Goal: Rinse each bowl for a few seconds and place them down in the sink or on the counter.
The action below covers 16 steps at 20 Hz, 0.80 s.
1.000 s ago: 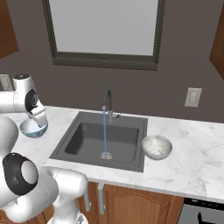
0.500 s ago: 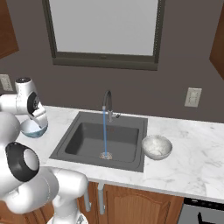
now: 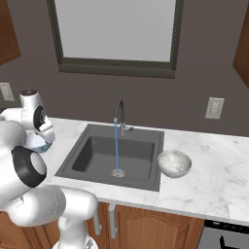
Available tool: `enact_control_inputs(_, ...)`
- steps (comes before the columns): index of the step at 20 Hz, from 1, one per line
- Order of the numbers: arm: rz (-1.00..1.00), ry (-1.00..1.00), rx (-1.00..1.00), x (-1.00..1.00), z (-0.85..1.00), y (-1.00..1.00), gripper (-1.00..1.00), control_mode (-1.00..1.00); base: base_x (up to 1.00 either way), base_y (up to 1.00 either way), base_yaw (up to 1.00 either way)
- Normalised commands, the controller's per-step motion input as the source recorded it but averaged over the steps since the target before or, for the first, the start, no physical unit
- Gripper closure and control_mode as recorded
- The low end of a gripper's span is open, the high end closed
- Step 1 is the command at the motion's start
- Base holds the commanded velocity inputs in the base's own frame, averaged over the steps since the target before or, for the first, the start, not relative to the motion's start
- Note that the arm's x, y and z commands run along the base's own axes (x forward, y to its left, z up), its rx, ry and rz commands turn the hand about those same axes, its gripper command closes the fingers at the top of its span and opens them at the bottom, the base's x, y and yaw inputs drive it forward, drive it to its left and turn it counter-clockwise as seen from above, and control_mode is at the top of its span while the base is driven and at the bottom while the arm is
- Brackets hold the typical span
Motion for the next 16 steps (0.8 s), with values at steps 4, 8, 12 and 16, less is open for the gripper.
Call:
enact_control_inputs(4,0.03,0.00,0.00,0.17,-0.23,0.08,-1.00,-1.00,0.00,0.00,0.00)
enact_control_inputs(8,0.03,0.00,0.00,0.15,-0.21,0.09,-1.00,-1.00,0.00,0.00,0.00)
enact_control_inputs(12,0.03,0.00,0.00,0.14,-0.21,0.06,-1.00,-1.00,0.00,0.00,0.00)
enact_control_inputs(16,0.03,0.00,0.00,0.16,-0.20,0.07,-1.00,-1.00,0.00,0.00,0.00)
